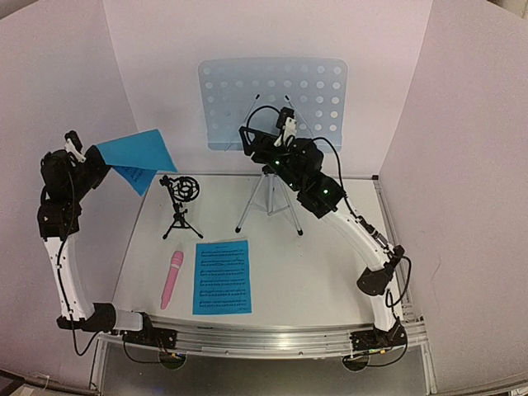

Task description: Set up the instrument practice props

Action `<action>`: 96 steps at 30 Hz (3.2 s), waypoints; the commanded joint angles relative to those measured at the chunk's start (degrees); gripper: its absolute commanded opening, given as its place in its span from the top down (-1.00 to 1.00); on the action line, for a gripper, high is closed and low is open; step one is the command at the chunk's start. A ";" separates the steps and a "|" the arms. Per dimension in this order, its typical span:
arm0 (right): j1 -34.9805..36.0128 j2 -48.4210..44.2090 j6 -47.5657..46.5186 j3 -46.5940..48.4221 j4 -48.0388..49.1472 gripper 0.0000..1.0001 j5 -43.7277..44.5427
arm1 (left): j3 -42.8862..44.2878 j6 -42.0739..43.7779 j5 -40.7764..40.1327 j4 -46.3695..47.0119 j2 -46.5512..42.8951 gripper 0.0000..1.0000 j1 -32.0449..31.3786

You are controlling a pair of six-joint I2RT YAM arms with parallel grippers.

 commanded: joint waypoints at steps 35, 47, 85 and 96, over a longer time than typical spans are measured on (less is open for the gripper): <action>-0.03 17.96 5.16 9.73 27.65 0.72 8.50 | -11.56 -26.40 23.72 11.31 9.25 1.00 8.67; -0.03 19.49 5.54 10.89 28.04 0.77 8.16 | -9.79 -24.03 25.21 14.79 9.65 1.00 8.69; 0.69 14.82 -16.56 5.14 38.34 1.00 -5.93 | 8.74 -8.33 34.26 64.09 18.43 1.00 -0.99; 1.02 14.02 -17.23 4.18 38.00 1.00 -6.57 | 17.07 1.31 32.92 61.62 26.12 1.00 -8.28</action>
